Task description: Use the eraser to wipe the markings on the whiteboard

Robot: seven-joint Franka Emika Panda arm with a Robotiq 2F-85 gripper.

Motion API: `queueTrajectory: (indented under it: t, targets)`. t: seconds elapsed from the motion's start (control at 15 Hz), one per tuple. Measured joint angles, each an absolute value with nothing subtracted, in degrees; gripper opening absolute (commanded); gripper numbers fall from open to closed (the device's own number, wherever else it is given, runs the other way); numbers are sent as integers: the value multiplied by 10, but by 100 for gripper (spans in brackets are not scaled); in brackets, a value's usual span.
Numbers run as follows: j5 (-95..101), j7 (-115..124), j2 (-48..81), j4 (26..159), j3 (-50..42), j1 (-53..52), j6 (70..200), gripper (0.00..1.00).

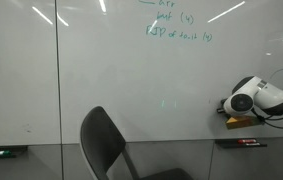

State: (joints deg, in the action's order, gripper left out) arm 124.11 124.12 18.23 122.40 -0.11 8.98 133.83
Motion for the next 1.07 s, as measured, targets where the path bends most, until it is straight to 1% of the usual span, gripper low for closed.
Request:
queueTrajectory:
  t: [0.4, 1.07]
  targets:
    - [1235, 1321, 189, 1223, 17, 87, 1340, 32]
    - [1235, 1328, 179, 1218, 66, 23, 1340, 32]
